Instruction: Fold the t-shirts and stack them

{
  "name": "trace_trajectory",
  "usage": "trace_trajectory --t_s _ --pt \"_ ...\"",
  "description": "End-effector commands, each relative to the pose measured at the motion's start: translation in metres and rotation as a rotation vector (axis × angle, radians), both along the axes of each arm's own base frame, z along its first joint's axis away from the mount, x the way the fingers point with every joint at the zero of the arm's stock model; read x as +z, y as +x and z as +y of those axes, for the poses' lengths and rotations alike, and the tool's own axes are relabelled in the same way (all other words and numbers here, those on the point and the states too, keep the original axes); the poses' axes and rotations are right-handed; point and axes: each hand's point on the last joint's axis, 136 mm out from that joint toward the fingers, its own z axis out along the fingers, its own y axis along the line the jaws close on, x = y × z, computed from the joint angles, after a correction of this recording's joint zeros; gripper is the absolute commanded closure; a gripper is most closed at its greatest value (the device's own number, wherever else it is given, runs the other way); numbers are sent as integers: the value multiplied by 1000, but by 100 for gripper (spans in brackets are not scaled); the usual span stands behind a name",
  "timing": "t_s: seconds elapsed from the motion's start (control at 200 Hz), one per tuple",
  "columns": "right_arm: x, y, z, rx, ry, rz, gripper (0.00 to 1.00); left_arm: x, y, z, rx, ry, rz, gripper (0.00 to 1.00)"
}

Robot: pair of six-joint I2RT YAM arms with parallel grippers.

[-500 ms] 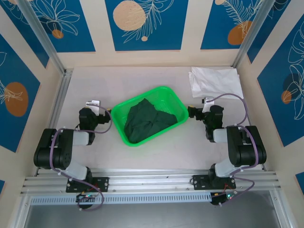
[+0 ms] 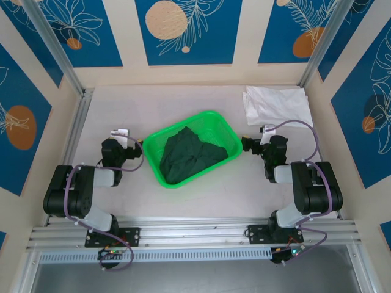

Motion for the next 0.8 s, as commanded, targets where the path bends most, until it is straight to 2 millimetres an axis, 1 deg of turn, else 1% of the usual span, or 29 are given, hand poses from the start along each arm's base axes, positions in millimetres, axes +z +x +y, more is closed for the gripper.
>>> trace_trajectory --t_s 0.0,0.275,0.41,0.45,0.495,0.52,0.54,0.6,0.655,0.71,0.755,0.78,0.795 --pt "8 3 5 31 -10 -27 1 4 4 -3 -25 -1 -7 0" --pt "7 3 4 34 -4 -25 1 4 4 -3 -25 -1 -7 0" --pt "8 5 -1 2 -6 -15 1 4 3 -3 -25 -2 -10 0" --pt "12 5 -1 -2 -9 -14 1 6 3 -3 -25 -2 -15 0" --pt "21 3 -2 -15 -17 -25 1 10 2 -3 -26 -4 -25 0" --pt "24 1 -1 -19 -34 -10 1 17 0 -4 -30 -5 -37 0" --pt "32 -1 0 -15 -46 -14 1 21 -2 -5 -37 -4 -40 0" --pt "53 -9 8 18 -77 -41 1 42 -8 -8 -59 -3 -56 0" --pt "76 -20 16 41 -88 -99 1 65 -15 -19 -127 8 -84 0" --pt "98 -32 24 71 -70 -160 1 93 -24 -29 -170 21 -123 0" --pt "116 -44 31 101 -31 -198 1 120 -31 -39 -198 9 -179 0" --pt "122 -50 32 102 -6 -206 1 137 -35 -44 -215 -9 -218 0" --pt "129 -54 32 101 12 -221 1 146 -37 -47 -223 -24 -237 0"
